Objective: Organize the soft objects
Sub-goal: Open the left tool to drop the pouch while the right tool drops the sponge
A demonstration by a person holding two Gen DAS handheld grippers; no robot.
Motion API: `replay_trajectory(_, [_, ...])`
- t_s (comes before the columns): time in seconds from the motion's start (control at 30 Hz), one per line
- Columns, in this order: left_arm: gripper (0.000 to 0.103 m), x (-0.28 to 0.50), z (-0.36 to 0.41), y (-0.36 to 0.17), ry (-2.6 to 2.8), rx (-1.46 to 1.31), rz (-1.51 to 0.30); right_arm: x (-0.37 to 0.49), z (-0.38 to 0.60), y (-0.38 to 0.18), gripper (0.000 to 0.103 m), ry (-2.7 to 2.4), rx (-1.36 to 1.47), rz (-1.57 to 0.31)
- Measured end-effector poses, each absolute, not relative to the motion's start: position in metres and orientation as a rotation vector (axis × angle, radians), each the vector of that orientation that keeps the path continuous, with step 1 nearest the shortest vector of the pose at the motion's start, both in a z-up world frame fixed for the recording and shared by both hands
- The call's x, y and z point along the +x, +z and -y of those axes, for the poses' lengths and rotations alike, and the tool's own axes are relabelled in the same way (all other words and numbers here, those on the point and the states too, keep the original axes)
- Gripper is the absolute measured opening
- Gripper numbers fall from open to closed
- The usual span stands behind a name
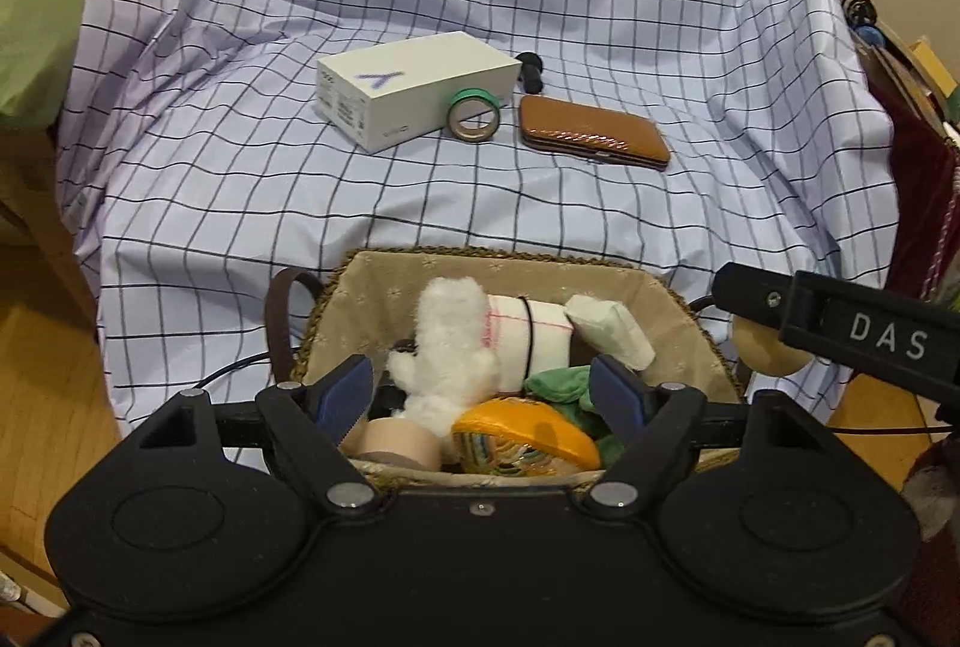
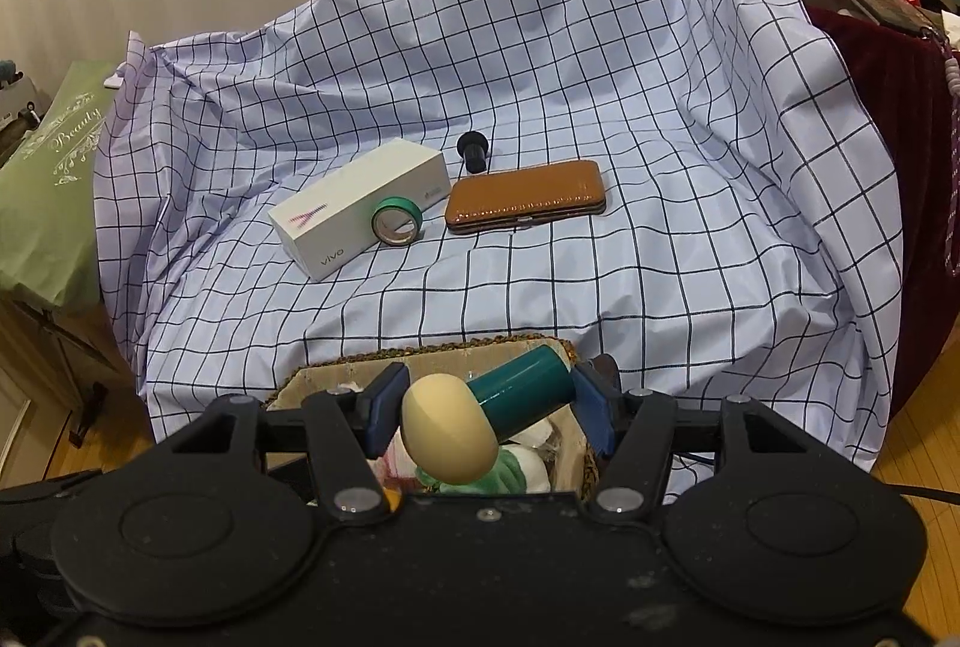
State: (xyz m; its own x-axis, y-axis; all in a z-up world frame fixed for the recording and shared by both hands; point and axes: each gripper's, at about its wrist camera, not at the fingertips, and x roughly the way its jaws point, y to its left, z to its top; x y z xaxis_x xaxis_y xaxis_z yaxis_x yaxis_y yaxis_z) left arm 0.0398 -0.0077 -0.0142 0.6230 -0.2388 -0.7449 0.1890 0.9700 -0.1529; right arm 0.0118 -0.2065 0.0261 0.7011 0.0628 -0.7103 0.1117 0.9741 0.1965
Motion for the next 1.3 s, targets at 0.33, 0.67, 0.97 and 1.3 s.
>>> replay_trajectory(0.33, [0.075, 0.040, -0.001, -0.016, -0.194, -0.080, -0.872, 0.012, 0.203, 0.022, 0.059, -0.012, 0.226, -0.817])
replay_trajectory(0.67, [0.076, 0.039, -0.002, -0.017, -0.198, -0.077, -0.878, 0.012, 0.203, 0.023, 0.060, -0.006, 0.232, -0.819])
replay_trajectory(0.97, [0.076, 0.038, -0.002, -0.018, -0.196, -0.075, -0.879, 0.011, 0.203, 0.021, 0.062, -0.009, 0.230, -0.829])
replay_trajectory(1.3, [0.076, 0.035, -0.005, -0.016, -0.172, -0.064, -0.858, 0.010, 0.201, 0.018, 0.063, -0.013, 0.222, -0.843])
